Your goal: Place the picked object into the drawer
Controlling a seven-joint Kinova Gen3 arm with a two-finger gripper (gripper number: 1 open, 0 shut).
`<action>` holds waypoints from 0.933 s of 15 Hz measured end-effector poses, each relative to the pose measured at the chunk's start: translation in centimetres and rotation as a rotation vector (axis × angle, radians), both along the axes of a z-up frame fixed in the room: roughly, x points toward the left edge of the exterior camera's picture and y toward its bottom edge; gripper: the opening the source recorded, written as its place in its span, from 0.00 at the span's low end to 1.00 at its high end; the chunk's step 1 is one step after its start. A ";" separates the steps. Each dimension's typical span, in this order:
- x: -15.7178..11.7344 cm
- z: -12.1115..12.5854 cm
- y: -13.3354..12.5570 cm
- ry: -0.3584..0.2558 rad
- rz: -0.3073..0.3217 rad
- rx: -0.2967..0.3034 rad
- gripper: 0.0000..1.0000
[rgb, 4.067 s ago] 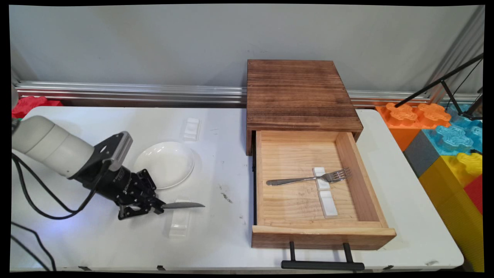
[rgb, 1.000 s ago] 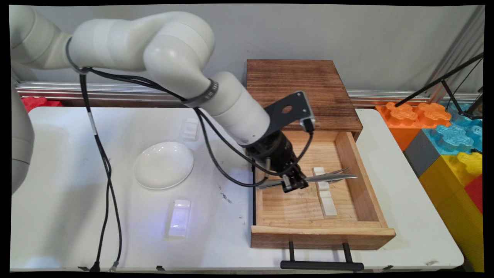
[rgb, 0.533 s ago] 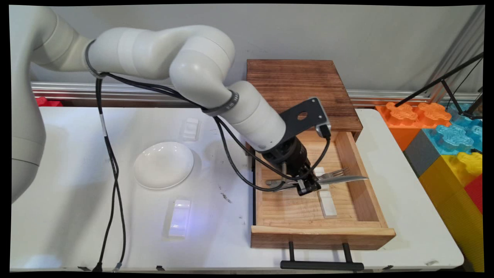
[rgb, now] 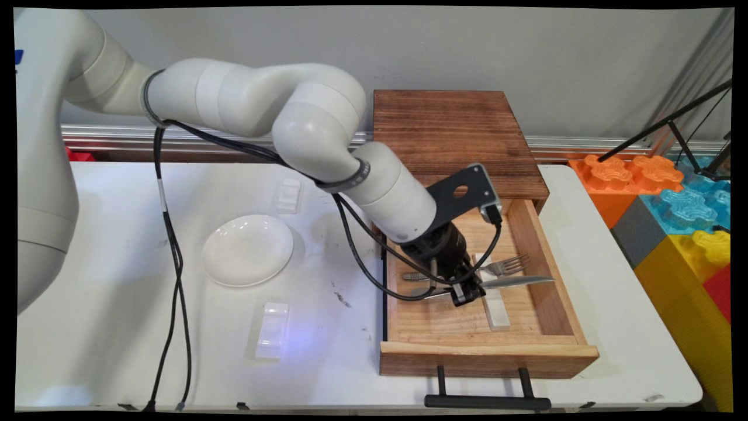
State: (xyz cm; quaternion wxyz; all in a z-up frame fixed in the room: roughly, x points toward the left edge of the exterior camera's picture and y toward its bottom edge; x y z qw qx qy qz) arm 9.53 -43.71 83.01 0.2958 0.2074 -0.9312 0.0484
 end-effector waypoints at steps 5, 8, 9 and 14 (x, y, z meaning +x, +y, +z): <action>0.1 -1.9 0.1 -0.004 0.005 0.012 0.00; 0.2 -3.1 0.1 -0.008 0.005 0.016 0.00; 0.2 -3.5 0.1 -0.008 0.005 0.017 0.00; 0.1 -4.8 -0.1 -0.005 0.005 0.018 0.00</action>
